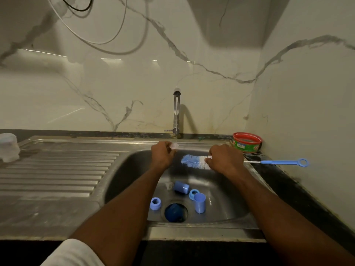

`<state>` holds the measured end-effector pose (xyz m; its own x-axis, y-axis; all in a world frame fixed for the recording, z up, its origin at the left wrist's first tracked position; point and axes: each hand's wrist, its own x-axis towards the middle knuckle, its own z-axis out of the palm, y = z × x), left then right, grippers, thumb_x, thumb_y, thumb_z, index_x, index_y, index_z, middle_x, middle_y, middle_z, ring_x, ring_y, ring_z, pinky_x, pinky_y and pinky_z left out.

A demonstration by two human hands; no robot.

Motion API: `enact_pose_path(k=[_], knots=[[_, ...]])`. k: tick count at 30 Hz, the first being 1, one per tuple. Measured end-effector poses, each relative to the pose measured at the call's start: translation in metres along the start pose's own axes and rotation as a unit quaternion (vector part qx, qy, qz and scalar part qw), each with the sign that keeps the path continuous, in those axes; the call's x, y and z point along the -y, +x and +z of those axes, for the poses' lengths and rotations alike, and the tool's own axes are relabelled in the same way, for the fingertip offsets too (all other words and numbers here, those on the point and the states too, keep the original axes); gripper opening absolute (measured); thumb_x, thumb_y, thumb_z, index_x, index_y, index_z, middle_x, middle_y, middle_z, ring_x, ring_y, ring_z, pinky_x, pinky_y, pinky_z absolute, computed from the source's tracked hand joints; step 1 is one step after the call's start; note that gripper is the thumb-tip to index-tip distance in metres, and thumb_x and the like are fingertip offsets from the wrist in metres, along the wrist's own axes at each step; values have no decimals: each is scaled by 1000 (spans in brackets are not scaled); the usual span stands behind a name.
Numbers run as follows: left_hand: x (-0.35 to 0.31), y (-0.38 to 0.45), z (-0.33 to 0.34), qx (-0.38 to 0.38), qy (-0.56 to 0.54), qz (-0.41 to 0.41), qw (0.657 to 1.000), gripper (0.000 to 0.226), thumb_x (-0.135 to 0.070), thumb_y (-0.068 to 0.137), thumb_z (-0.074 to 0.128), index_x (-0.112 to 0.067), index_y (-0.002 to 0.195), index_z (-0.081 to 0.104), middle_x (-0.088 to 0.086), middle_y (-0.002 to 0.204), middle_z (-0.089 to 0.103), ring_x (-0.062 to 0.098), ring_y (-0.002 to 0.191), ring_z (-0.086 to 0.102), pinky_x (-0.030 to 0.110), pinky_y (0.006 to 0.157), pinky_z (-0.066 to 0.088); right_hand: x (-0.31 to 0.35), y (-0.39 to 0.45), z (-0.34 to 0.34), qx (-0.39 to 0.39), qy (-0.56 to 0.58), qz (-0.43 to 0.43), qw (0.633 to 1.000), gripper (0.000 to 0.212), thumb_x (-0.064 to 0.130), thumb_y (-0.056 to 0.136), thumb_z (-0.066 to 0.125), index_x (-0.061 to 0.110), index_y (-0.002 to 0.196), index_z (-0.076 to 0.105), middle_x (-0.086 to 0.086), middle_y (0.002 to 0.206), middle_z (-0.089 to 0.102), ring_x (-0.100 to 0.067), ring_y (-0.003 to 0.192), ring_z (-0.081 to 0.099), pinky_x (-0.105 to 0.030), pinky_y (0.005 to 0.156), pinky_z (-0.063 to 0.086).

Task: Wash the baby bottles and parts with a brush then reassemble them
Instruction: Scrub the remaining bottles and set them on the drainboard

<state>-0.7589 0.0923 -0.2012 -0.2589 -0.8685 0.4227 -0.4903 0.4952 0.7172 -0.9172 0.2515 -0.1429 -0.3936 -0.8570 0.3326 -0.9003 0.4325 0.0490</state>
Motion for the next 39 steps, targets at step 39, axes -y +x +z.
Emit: enact_pose_path(k=[39], knots=[[-3,-40,-60,40,195,35,979,17,-34,90,74,-25,81,63,-6,77,62,4,68,56,20,64,44,43,-44,-31,-32,48,-34,998,25,38,96,62,22,115,67,-4,114,69,-23,101,66,-35,80,49]])
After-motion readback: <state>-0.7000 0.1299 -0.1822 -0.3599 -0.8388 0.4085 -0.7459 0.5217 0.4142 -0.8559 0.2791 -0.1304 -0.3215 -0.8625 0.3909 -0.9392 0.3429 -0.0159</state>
